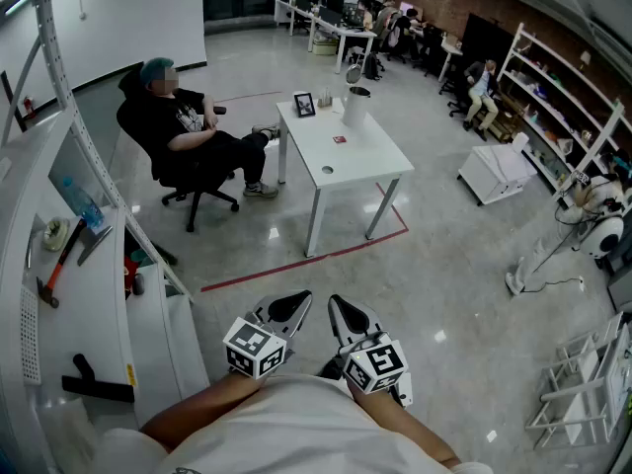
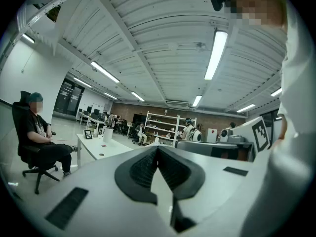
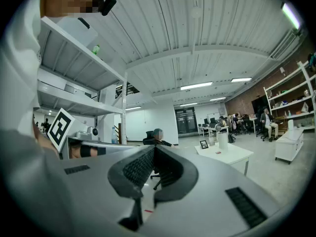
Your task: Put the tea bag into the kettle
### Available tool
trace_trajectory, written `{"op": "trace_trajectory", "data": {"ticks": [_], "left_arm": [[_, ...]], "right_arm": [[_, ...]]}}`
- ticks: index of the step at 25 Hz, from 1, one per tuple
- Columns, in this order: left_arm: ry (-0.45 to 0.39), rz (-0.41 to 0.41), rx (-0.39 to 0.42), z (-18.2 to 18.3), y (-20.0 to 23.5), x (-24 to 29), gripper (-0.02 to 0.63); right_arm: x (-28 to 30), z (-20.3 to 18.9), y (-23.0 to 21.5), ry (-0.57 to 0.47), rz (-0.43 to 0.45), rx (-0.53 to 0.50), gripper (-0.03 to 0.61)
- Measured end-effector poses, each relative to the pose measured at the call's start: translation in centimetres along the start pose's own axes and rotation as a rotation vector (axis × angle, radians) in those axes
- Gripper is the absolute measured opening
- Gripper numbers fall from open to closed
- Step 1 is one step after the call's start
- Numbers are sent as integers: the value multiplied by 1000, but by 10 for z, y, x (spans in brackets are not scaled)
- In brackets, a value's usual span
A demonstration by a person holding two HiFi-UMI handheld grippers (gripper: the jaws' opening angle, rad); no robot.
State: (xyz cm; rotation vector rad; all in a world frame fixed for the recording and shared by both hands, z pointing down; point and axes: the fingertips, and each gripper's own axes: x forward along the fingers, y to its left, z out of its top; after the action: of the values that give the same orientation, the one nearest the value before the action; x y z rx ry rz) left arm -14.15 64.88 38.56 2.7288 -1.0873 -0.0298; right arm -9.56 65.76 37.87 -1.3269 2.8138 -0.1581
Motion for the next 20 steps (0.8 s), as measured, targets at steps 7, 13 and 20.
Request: {"op": "trace_trajectory", "data": {"ticks": [7,13,20], "left_arm": [[7,-2,0,0,3,11,11],[-2,10,-37,-4,18,16,11],[16,-2,-41,-11,27,49,11]], "right_arm": [[5,0,-11,4,-2,-1,11],[16,-1,-14,-18,32,17,11],[31,-7,-44,0,40,21,10]]}}
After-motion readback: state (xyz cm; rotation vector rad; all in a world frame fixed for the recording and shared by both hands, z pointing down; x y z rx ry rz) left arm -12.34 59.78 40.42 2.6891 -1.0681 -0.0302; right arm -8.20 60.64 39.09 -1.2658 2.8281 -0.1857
